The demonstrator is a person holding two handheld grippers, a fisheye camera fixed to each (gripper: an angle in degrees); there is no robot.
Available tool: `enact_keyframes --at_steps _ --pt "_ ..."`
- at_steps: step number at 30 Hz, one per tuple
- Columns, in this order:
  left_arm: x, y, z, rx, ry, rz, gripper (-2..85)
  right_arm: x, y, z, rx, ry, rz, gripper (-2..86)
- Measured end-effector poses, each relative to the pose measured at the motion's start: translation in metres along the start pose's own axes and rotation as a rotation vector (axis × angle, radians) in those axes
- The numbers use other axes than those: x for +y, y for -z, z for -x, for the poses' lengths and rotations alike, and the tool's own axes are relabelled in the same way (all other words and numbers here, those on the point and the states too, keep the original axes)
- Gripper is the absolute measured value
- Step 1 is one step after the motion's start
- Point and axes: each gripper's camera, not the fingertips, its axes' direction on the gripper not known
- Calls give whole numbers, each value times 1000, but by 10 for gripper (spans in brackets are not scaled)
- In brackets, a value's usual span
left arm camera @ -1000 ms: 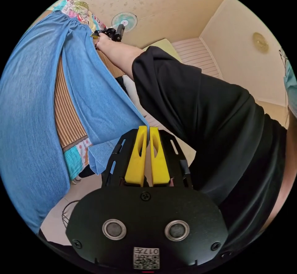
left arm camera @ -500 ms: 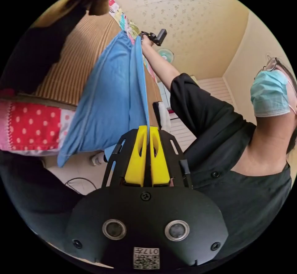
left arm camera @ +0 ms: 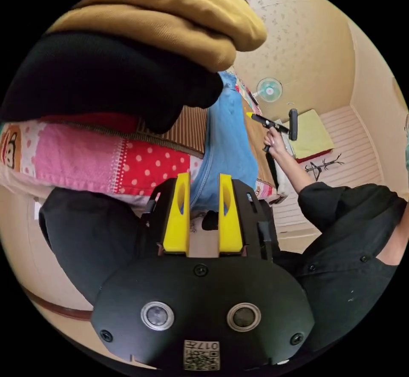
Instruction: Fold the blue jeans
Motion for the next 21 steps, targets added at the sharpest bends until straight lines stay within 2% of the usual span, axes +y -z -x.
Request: enact_keyframes --at_steps 5,8,12,14,15,17,21 --pt "-28 -45 -28 -6 -111 117 110 147 29 41 -260 -166 10 100" --pt "-36 -75 -40 -63 -100 193 88 187 17 62 -366 -199 11 102" --pt "-38 -95 -56 -135 -84 208 54 191 -8 76 -340 -253 -33 109" --pt "-39 -101 -67 -169 -112 217 43 190 -15 75 -274 -344 -46 85" --pt "-41 -106 -74 -186 -129 243 34 190 -15 75 -255 -345 -40 72" --pt "-43 -110 -84 -203 -155 306 18 196 -4 72 -378 -263 -31 40" --pt "-28 -129 -88 -182 -203 534 9 215 16 69 -518 -150 46 34"
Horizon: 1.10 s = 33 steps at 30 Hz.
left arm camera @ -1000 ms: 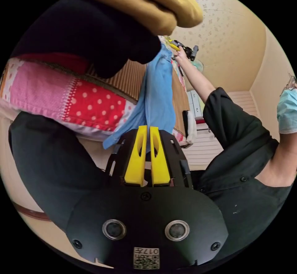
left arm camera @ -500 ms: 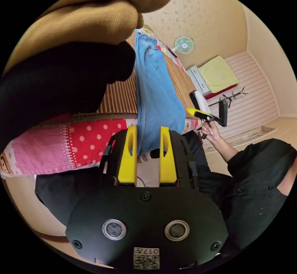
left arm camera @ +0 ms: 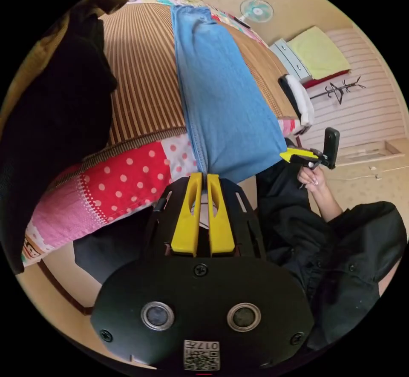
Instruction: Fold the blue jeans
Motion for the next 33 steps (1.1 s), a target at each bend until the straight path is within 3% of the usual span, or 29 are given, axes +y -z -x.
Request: enact_keyframes --at_steps 3,7,10,15,18,22,25,30,33 --pt "17 -11 6 23 68 -28 21 14 1 2 55 36 105 44" --pt "22 21 -1 66 102 -276 96 4 25 -18 145 -52 -21 96" --pt "-6 31 -12 1 80 -368 109 -21 26 -31 146 -83 -122 105" --pt "-40 10 -23 -136 87 -291 66 -41 2 -37 210 -175 -122 55" --pt "-30 -18 -29 15 72 -183 7 -30 11 -32 198 -134 -73 42" --pt "-9 -86 -59 -7 33 90 5 2 9 -29 259 -75 177 37" --pt "0 -88 -66 5 58 147 28 26 15 -26 265 -56 260 41" --pt "-2 -18 -52 70 66 -187 113 32 73 -55 163 -134 11 78" --pt "-17 8 -38 108 26 -361 121 23 98 -83 125 -129 -166 89"
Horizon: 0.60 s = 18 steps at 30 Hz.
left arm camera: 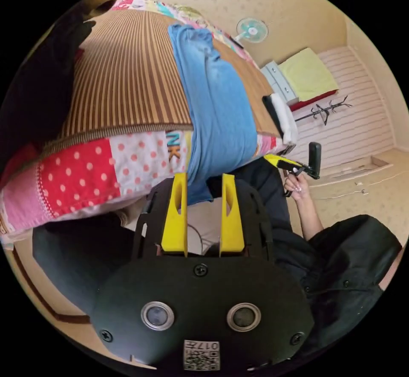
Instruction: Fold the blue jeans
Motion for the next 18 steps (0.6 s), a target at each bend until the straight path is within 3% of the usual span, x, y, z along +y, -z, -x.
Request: enact_keyframes --at_steps 7,11,16,18 --pt "-5 -15 37 -8 39 -67 56 -16 -9 -51 -119 -133 -62 72" --pt "12 -17 38 29 37 7 3 4 -15 -50 -156 -84 41 35" --pt "19 8 48 86 46 -22 43 10 23 -57 -204 -61 -132 75" --pt "16 16 60 135 62 -65 83 2 23 -67 -200 -75 -108 95"
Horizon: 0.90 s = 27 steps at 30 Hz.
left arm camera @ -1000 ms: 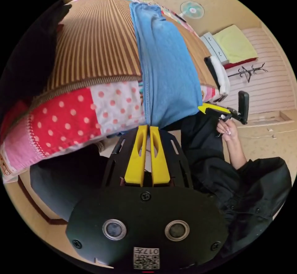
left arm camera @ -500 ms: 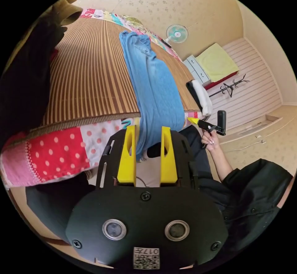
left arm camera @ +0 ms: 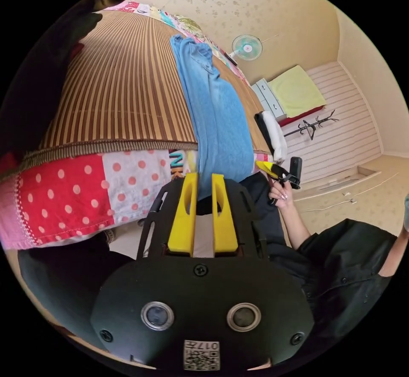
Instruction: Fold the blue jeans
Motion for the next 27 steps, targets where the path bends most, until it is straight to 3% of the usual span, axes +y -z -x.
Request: enact_keyframes --at_steps 5,11,20,27 --pt "-20 -6 19 38 14 24 91 -19 -14 -18 -165 -20 47 107" --pt "-10 -4 32 49 90 -13 71 -30 -20 -14 -159 -30 72 81" --pt "20 9 60 385 114 -13 8 -19 8 -15 -306 -56 20 39" --pt "38 -14 80 428 185 2 73 -20 14 -24 -292 -123 75 64"
